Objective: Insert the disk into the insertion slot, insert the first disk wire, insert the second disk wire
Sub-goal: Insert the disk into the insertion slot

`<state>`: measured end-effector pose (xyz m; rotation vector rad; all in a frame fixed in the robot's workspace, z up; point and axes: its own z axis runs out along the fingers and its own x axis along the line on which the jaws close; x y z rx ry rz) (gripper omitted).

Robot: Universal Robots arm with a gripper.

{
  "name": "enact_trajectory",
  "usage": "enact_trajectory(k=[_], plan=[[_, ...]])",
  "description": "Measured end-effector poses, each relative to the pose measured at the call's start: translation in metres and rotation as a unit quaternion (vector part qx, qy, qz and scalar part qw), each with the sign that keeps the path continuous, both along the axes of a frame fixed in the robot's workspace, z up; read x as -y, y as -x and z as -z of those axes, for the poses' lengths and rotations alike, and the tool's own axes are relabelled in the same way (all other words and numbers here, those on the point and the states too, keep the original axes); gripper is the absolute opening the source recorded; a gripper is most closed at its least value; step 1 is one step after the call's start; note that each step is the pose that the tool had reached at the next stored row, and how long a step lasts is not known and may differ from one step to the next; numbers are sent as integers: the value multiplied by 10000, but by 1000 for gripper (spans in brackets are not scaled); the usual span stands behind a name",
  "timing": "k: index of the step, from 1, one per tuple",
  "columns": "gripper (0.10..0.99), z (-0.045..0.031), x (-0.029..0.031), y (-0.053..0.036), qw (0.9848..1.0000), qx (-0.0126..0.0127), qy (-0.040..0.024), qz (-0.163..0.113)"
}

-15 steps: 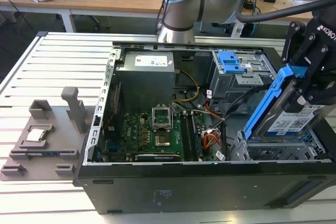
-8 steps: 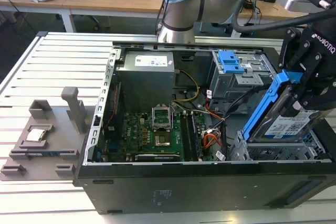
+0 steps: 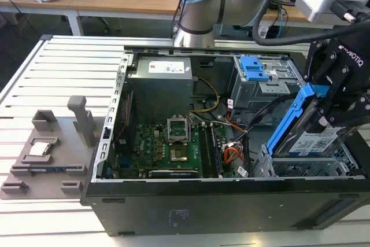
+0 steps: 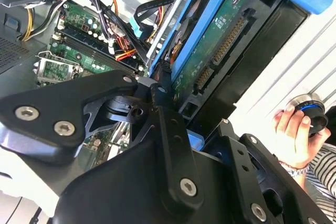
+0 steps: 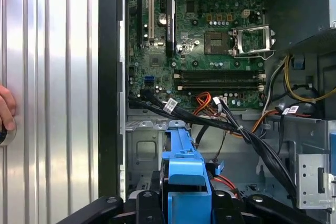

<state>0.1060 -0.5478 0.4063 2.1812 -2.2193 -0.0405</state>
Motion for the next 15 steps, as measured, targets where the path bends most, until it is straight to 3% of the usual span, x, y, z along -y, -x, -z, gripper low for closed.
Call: enact_trajectory(k=[15], plan=[[361,110,0,0,10000,0,0,0]])
